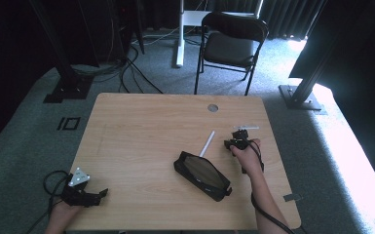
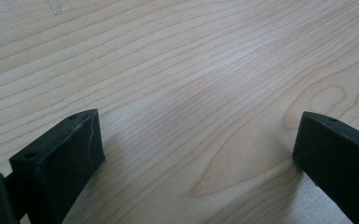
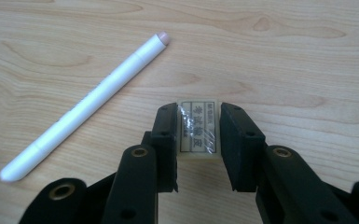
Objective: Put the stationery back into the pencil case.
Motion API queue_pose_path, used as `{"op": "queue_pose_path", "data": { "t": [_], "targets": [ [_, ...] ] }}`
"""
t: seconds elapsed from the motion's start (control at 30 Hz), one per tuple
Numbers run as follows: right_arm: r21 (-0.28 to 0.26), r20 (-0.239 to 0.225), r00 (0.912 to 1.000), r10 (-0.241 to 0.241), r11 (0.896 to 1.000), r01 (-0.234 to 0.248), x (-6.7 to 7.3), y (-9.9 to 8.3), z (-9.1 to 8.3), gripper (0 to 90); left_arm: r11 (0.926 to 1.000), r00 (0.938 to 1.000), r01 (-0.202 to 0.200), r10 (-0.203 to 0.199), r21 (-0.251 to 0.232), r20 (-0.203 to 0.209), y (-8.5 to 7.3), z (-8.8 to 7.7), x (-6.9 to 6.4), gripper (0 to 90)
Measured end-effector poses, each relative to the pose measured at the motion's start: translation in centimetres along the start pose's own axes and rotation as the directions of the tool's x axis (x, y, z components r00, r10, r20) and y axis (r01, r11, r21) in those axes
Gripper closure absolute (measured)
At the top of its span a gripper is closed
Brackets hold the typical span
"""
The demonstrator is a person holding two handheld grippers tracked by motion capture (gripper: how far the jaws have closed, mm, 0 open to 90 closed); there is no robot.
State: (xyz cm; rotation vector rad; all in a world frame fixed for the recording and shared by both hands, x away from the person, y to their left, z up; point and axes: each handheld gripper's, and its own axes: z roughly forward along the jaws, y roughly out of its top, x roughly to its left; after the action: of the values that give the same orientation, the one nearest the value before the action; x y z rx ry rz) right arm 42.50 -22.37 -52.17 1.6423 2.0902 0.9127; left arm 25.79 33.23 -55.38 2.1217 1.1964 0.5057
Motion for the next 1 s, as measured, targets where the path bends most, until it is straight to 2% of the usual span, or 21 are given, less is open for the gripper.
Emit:
{"op": "queue_pose_path", "data": {
  "t": [0.1,0.4,0.63,0.73,0.8,1.0],
  "targets": [
    [-0.008,0.006,0.9998,-0.016,1.0,0.016,0.0,0.0,-0.6,68.0,1.0,1.0,0.0,0.0,0.0,0.0,0.0,0.0,0.0,2.0],
    [-0.029,-0.032,0.9978,-0.058,0.998,0.057,0.5,0.2,-2.7,68.1,1.0,1.0,0.0,0.0,0.0,0.0,0.0,0.0,0.0,2.0],
    [-0.057,-0.079,0.992,-0.099,0.994,0.095,1.4,0.5,-4.7,68.1,1.0,1.0,0.0,0.0,0.0,0.0,0.0,0.0,0.0,2.0],
    [-0.077,-0.076,0.9908,-0.112,0.991,0.106,1.5,0.5,-5.3,68.1,1.0,1.0,0.0,0.0,0.0,0.0,0.0,0.0,0.0,2.0],
    [-0.086,-0.108,0.9871,-0.118,0.99,0.109,1.8,0.4,-6.1,68.1,1.0,1.0,0.0,0.0,0.0,0.0,0.0,0.0,0.0,2.0],
    [-0.116,-0.147,0.9751,-0.166,0.982,0.15,2.7,0.7,-8.2,68.2,1.0,1.0,0.0,0.0,0.0,0.0,0.0,0.0,0.0,2.0]
  ]
}}
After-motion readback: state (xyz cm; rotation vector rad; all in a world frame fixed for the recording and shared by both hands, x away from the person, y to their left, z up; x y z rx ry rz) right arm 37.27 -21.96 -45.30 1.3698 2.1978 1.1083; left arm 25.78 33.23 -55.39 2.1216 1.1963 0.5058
